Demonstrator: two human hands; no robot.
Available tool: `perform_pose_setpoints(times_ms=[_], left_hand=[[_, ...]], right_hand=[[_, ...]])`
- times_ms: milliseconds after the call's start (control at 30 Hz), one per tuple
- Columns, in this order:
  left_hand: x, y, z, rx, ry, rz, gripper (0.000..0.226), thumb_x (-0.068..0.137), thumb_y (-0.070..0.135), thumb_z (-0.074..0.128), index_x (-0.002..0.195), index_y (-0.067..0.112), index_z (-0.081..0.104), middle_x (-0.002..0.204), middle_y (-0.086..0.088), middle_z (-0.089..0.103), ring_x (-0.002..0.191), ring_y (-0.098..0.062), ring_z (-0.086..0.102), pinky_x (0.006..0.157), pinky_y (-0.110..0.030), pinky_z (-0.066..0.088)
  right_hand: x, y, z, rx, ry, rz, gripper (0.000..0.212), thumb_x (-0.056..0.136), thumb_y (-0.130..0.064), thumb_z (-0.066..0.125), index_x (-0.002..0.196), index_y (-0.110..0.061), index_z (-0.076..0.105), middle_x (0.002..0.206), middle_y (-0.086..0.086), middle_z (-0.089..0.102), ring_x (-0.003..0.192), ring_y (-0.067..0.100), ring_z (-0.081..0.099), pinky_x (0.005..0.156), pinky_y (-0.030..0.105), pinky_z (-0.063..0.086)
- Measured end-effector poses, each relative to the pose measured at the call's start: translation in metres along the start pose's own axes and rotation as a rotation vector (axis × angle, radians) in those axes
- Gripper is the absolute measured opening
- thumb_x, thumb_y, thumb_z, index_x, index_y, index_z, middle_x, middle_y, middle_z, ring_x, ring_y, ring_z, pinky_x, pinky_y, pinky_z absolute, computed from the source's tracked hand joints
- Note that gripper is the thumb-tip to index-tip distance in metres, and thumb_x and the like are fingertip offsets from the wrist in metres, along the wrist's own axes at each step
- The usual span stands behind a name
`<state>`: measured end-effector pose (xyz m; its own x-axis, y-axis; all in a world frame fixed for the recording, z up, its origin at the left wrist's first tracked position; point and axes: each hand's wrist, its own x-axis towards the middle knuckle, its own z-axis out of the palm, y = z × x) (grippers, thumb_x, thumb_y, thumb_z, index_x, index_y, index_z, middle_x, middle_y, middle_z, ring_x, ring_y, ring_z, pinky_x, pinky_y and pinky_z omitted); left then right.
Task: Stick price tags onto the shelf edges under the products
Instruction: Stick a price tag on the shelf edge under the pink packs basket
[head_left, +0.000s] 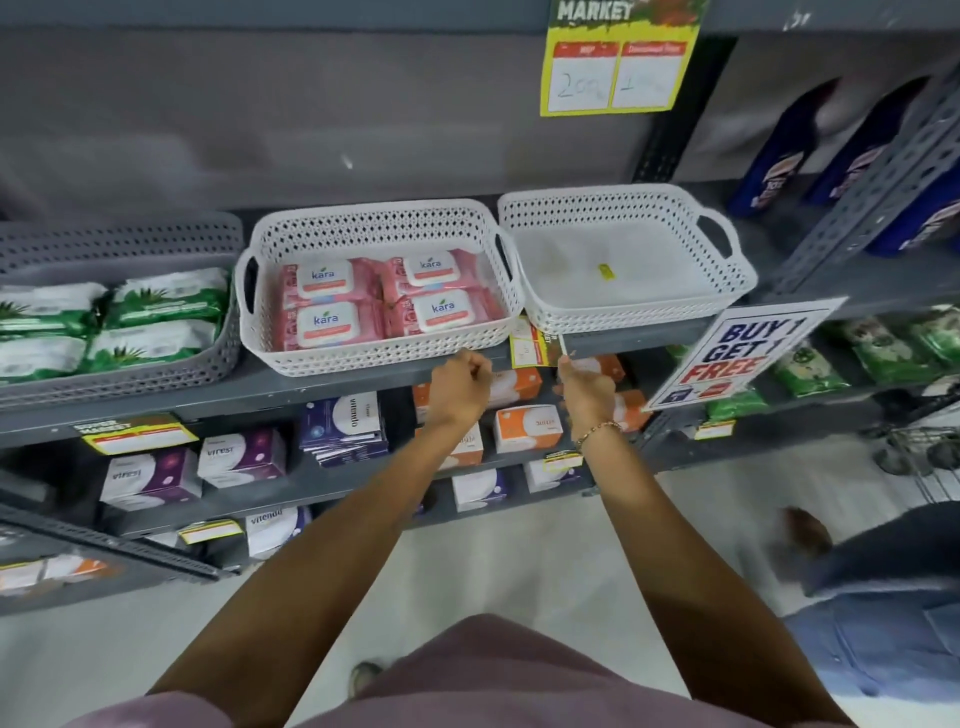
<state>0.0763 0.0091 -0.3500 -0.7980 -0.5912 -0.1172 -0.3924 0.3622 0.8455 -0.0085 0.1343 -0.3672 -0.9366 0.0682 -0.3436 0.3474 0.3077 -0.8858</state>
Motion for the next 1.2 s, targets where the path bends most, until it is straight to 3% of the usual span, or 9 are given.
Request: perform_pose_setpoints(times_ms=[133,300,500,600,700,800,933,1067,1200], left_hand=[[0.001,-0.003,0.004,0.05,0.005,0.016,0.016,0.092,0.01,0.048,0.095,0.006,0.063,0.099,-0.008,0.07,0.093,-0.022,0.064,0.083,-0.026,0.048],[0.003,-0.007,0.001,0.0,0.041,0.011,0.013,0.093,0.01,0.048,0.093,0.008,0.061,0.09,-0.006,0.067,0.086,-0.023,0.064,0.074,-0.041,0.057],[-0.001,-0.021,-0.01,0.084,0.073,0.093,0.037,0.093,0.031,0.052,0.075,0.001,0.066,0.066,-0.008,0.058,0.066,-0.02,0.053,0.063,-0.03,0.041],[-0.002,-0.04,-0.021,0.135,0.048,0.041,0.032,0.093,0.025,0.053,0.078,0.001,0.069,0.064,0.0,0.056,0.075,-0.018,0.049,0.066,-0.027,0.034],[-0.005,-0.058,-0.039,0.049,0.088,0.015,0.018,0.087,0.022,0.062,0.071,0.015,0.065,0.057,0.013,0.046,0.058,-0.006,0.045,0.052,-0.018,0.031],[-0.006,-0.074,-0.058,0.026,0.079,-0.028,0.02,0.083,0.033,0.068,0.071,0.018,0.061,0.065,0.001,0.052,0.06,-0.01,0.048,0.055,-0.016,0.038],[-0.01,-0.096,-0.078,0.048,0.127,-0.051,0.018,0.082,0.03,0.07,0.075,0.015,0.064,0.084,-0.004,0.057,0.074,-0.017,0.053,0.07,-0.023,0.039],[-0.017,-0.106,-0.095,0.042,0.285,-0.028,0.012,0.077,0.025,0.074,0.069,0.02,0.067,0.071,0.011,0.046,0.063,-0.003,0.045,0.06,-0.006,0.033],[-0.022,-0.106,-0.101,-0.008,0.428,-0.065,0.009,0.072,0.029,0.079,0.074,0.022,0.073,0.083,0.002,0.053,0.068,-0.003,0.047,0.062,-0.017,0.038]], right_hand=[[0.003,0.001,0.001,0.063,0.002,0.039,0.024,0.083,-0.019,0.053,0.065,-0.009,0.065,0.06,0.003,0.061,0.055,0.018,0.052,0.051,0.029,0.039],[-0.014,0.017,-0.004,0.084,-0.012,-0.096,0.036,0.084,-0.026,0.05,0.051,-0.013,0.051,0.056,0.007,0.056,0.055,0.02,0.049,0.055,0.031,0.038],[-0.024,0.027,-0.015,-0.087,-0.37,-0.401,0.029,0.083,-0.007,0.052,0.059,0.007,0.044,0.058,0.013,0.046,0.059,0.017,0.044,0.049,0.02,0.035],[-0.025,0.023,-0.005,-0.145,-0.463,-0.469,0.028,0.082,-0.005,0.052,0.056,0.0,0.044,0.053,0.008,0.045,0.057,0.014,0.044,0.049,0.022,0.034],[-0.024,0.017,0.007,-0.188,-0.574,-0.506,0.024,0.081,-0.004,0.053,0.059,0.004,0.045,0.057,0.008,0.045,0.057,0.013,0.042,0.051,0.025,0.032],[-0.026,0.011,0.024,-0.254,-0.637,-0.584,0.019,0.077,-0.009,0.055,0.059,-0.008,0.052,0.056,-0.003,0.049,0.054,0.001,0.042,0.052,0.015,0.035],[-0.03,0.006,0.049,-0.322,-0.591,-0.693,0.015,0.079,-0.014,0.064,0.066,-0.02,0.062,0.062,-0.014,0.057,0.055,-0.003,0.049,0.058,0.011,0.04],[-0.039,0.007,0.07,-0.328,-0.515,-0.803,0.008,0.08,-0.017,0.071,0.076,-0.011,0.074,0.067,-0.003,0.058,0.055,0.001,0.048,0.055,0.007,0.035],[-0.047,0.009,0.08,-0.251,-0.507,-0.747,0.009,0.077,-0.016,0.075,0.081,-0.008,0.075,0.073,0.002,0.063,0.06,0.001,0.051,0.056,0.005,0.039]])
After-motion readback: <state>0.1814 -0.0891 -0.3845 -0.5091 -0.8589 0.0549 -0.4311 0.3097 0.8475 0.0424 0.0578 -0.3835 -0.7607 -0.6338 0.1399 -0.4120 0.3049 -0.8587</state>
